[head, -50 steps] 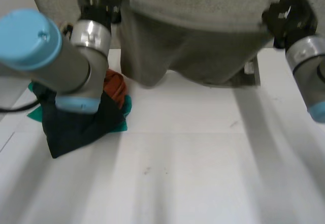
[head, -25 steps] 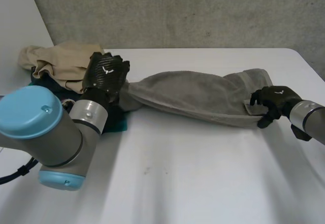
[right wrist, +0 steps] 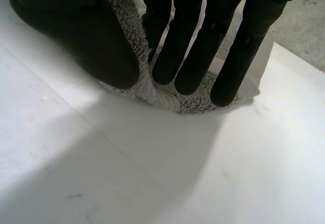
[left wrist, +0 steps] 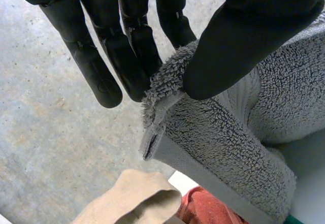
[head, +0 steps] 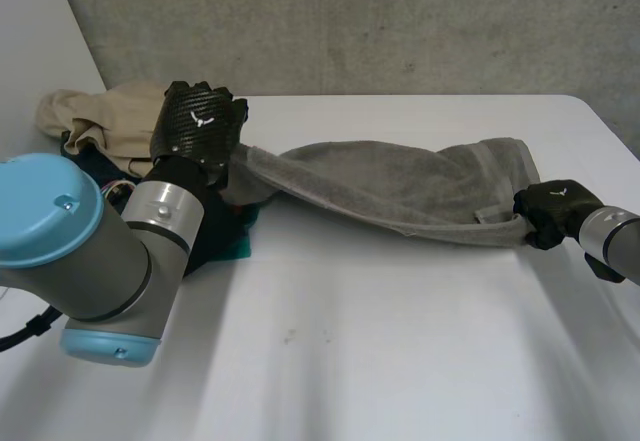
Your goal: Fold the laundry.
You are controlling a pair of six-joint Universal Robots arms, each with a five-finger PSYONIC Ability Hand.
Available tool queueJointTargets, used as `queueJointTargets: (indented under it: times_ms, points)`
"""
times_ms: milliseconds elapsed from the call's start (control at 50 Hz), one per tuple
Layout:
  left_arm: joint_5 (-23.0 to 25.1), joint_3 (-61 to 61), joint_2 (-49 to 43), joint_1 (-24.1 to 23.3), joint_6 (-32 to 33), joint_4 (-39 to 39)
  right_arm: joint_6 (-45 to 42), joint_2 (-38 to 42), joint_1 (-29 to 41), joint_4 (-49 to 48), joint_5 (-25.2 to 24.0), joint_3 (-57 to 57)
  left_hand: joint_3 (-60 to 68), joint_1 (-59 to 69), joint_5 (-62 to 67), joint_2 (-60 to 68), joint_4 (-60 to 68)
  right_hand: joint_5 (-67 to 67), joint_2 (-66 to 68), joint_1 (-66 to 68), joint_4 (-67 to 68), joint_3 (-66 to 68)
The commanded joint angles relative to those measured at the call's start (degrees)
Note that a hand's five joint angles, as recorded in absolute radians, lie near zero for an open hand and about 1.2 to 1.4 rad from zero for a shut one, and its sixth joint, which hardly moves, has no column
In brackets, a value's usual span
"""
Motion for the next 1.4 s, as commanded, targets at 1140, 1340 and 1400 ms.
queueJointTargets:
  times_ms: [1140,1340,1400]
  points:
    - [1.38,52.34,-21.01,0.26,13.28,0.95,-14.41,-19.97,4.53,-30.96,19.88,-6.65,11.55,14.28,13.08,11.30,11.06,13.68,12.44,15.98,11.59,11.92]
    - [1.64,29.50,-18.20,-0.09,9.14,-0.20,-13.88,-16.01,5.94,-20.41,17.94,0.65,11.55,14.28,13.08,11.30,11.06,13.68,12.44,15.98,11.59,11.92]
    - [1.47,22.90,-18.28,-0.35,8.35,-0.38,-13.97,-13.99,5.85,-15.40,17.85,3.72,11.55,14.28,13.08,11.30,11.06,13.68,12.44,15.98,11.59,11.92]
